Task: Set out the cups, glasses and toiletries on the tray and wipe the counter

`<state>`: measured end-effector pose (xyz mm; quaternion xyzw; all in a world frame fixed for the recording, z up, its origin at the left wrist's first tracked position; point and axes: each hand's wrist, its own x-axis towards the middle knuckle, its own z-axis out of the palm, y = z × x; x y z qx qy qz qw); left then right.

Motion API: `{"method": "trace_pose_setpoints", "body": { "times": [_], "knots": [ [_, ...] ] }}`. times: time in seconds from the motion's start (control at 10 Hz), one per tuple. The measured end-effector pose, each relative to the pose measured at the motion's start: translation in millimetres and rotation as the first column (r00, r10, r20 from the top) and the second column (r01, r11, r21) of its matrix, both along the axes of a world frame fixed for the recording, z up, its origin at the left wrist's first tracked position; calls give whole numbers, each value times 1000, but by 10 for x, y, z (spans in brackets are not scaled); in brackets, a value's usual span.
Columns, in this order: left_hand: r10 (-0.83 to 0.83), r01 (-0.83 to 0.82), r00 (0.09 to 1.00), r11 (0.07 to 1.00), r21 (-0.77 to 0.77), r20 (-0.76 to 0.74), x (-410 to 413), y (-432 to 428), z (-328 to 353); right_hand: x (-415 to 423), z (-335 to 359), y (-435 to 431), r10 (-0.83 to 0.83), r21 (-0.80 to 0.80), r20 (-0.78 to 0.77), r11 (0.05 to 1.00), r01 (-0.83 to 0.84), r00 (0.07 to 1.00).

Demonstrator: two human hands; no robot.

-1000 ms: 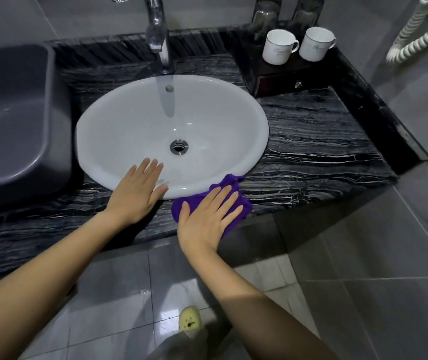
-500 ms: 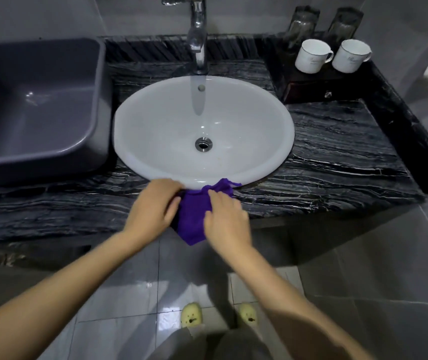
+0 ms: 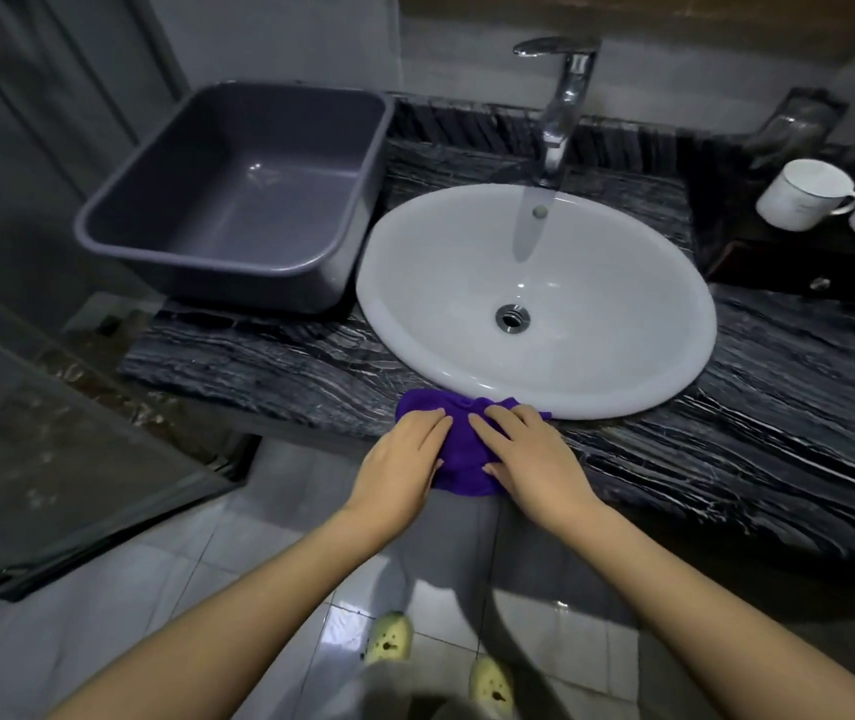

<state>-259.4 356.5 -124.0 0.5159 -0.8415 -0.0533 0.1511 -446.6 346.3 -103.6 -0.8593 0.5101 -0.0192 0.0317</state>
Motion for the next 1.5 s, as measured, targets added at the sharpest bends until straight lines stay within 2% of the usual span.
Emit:
{"method": "trace_pose_setpoints", "body": {
  "times": [0.2,0.4,0.5,0.7,0.8,1.0,1.1,1.2,1.3,1.4,1.5],
  "knots": [
    [122,-121,990,993,-14,75,366,-44,50,425,120,-167,63,83,96,994,-71,993],
    [214,-215,962,977,-14,171,827,-252,236,1013,211,-523,112,29,157,993,-118,981],
    [224,-225,953,974,-17,202,1022,-355,343,1200,305,-703,129,19,137,991,-133,982],
    [264,-246,941,963,-109,210,1568,-666,618,1661,502,-992,107,18,226,993,-114,968],
    [274,-267,940,962,-61,205,1834,-736,633,1918,491,-1050,117,63,176,989,-130,977],
    [275,-325,940,900,290,201,2245,-774,565,2137,487,-1171,131,267,-19,956,-121,991],
    [230,-278,958,888,365,170,2419,-852,679,2270,708,-1264,108,381,-97,923,-64,989],
    [214,-266,963,852,452,162,2545,-936,899,2437,954,-1357,180,513,-262,858,-21,948],
    [150,-285,951,766,576,271,2629,-955,1154,2610,1184,-1446,282,650,-358,760,21,890],
    [166,-326,943,644,692,290,2708,-992,1436,2785,1476,-1536,262,782,-343,612,119,902],
    [242,-348,937,588,730,251,2751,-1030,1701,2901,1688,-1595,288,848,-308,516,124,907]
  ]
}}
